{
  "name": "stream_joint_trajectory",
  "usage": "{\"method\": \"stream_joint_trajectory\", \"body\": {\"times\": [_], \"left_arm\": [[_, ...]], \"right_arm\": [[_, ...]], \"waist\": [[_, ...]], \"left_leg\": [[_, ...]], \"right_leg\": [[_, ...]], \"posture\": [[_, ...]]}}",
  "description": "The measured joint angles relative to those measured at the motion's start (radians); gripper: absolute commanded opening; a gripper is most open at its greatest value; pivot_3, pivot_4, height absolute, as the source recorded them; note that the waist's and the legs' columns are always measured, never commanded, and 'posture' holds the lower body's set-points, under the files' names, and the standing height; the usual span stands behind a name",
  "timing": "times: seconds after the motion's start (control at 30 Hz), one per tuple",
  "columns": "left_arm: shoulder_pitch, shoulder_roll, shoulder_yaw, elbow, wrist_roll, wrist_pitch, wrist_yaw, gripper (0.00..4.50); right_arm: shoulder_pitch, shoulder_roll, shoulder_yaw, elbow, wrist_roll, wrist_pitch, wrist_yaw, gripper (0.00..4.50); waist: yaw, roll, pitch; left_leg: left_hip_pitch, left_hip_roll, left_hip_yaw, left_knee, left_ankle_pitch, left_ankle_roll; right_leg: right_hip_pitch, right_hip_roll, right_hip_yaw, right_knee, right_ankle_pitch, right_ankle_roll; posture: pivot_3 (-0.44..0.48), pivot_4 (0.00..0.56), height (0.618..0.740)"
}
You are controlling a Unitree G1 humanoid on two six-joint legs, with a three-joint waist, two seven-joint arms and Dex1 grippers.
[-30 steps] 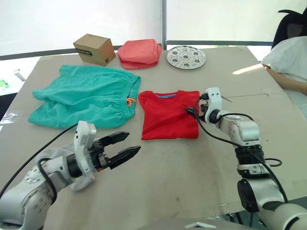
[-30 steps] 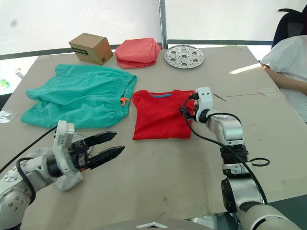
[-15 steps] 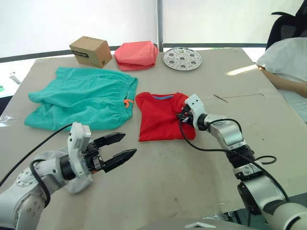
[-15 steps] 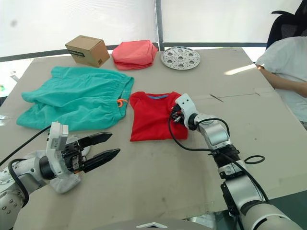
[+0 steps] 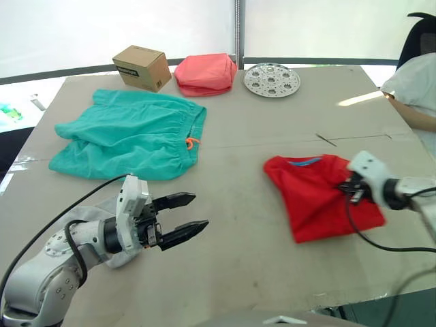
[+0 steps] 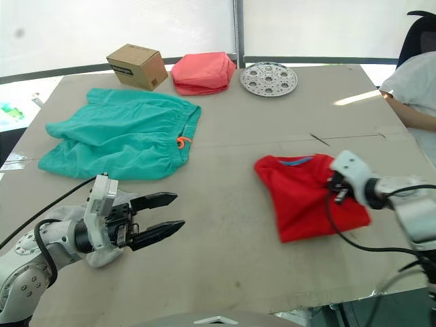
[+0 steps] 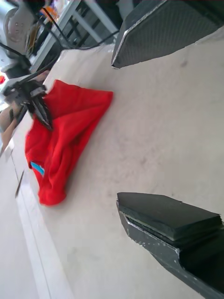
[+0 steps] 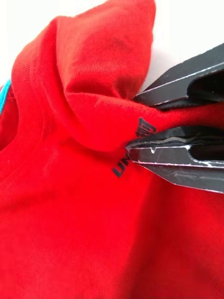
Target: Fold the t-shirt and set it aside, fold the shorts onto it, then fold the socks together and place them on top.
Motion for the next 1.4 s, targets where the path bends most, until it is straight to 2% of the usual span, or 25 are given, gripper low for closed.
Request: {"method": "stream_joint_trajectory", "body": {"times": [0.1,0.2,0.43,0.7,0.73,0.77,0.83,0.93,1.0,1.2,1.4], "left_arm": [[-0.031,0.000,-0.029,-0.007,0.000,-0.008,-0.003,4.50],[-0.050,0.000,-0.054,-0.009,0.001,-0.009,-0.005,4.50],[-0.099,0.000,-0.092,-0.010,0.007,-0.018,-0.009,4.50],[-0.103,0.008,-0.116,-0.039,0.007,-0.031,-0.045,4.50],[-0.103,0.010,-0.119,-0.046,0.007,-0.034,-0.049,4.50],[-0.104,0.011,-0.121,-0.052,0.007,-0.037,-0.052,4.50],[-0.104,0.012,-0.122,-0.053,0.008,-0.039,-0.057,4.50],[-0.104,0.012,-0.133,-0.052,0.016,-0.048,-0.064,4.50],[-0.104,0.012,-0.142,-0.052,0.017,-0.054,-0.067,4.50],[-0.146,0.009,-0.171,-0.046,0.023,-0.057,-0.068,4.50],[-0.213,-0.005,-0.194,-0.031,0.010,-0.038,-0.040,4.50]], "right_arm": [[0.059,-0.076,-0.081,0.028,-0.002,-0.064,0.023,0.04],[0.067,-0.097,-0.106,0.130,-0.013,-0.133,0.028,0.04],[-0.039,-0.123,-0.060,0.451,-0.092,-0.347,0.047,0.04],[-0.147,-0.131,-0.012,0.682,-0.145,-0.509,0.112,0.04],[-0.154,-0.131,-0.008,0.694,-0.145,-0.521,0.119,0.86],[-0.158,-0.131,-0.005,0.707,-0.145,-0.532,0.127,1.17],[-0.158,-0.130,-0.002,0.717,-0.145,-0.546,0.128,2.10],[-0.132,-0.130,-0.018,0.702,-0.131,-0.546,0.127,3.78],[-0.102,-0.130,-0.039,0.681,-0.117,-0.544,0.126,4.44],[0.015,-0.125,-0.175,0.547,-0.029,-0.519,0.115,4.44],[0.140,-0.042,-0.327,0.302,0.095,-0.467,0.102,4.44]], "waist": [[0.003,-0.002,0.000],[0.003,-0.002,0.000],[0.002,-0.002,0.001],[0.002,-0.001,0.001],[0.002,-0.001,0.001],[0.002,-0.001,0.001],[0.003,-0.001,0.001],[0.004,-0.001,0.001],[0.004,-0.001,0.001],[0.004,-0.001,0.000],[0.005,-0.001,0.000]], "left_leg": [[0.000,0.001,-0.001,0.000,0.000,0.000],[0.000,0.000,-0.001,0.001,0.000,0.000],[0.000,-0.001,0.000,0.002,0.000,0.001],[0.000,-0.001,0.000,0.002,0.000,0.001],[0.000,-0.001,0.000,0.002,0.000,0.001],[0.000,-0.001,0.000,0.002,0.000,0.001],[0.000,-0.001,0.000,0.002,0.000,0.001],[0.000,-0.001,0.000,0.002,0.000,0.001],[0.000,-0.001,0.000,0.002,0.000,0.001],[0.001,-0.001,0.000,0.003,0.000,0.001],[0.001,-0.001,0.000,0.003,0.000,0.001]], "right_leg": [[0.000,0.002,-0.001,0.000,-0.001,0.001],[0.000,0.001,0.000,-0.001,-0.001,0.001],[0.001,0.001,0.001,0.000,0.001,-0.001],[0.001,0.001,0.001,0.000,0.001,-0.001],[0.001,0.001,0.001,0.000,0.001,-0.001],[0.002,0.001,0.001,0.000,0.001,-0.001],[0.002,0.001,0.001,0.000,0.001,-0.001],[0.002,0.001,0.001,0.000,0.001,-0.001],[0.002,0.001,0.001,0.000,0.001,-0.001],[0.003,0.001,0.002,0.001,0.001,-0.001],[0.003,0.002,0.002,0.001,0.001,0.000]], "posture": [[0.000,0.150,0.740],[0.000,0.150,0.740],[0.000,0.150,0.740],[0.000,0.150,0.740],[0.000,0.150,0.740],[0.000,0.150,0.740],[0.000,0.150,0.740],[0.000,0.150,0.740],[0.000,0.150,0.740],[0.000,0.150,0.740],[0.000,0.150,0.740]]}}
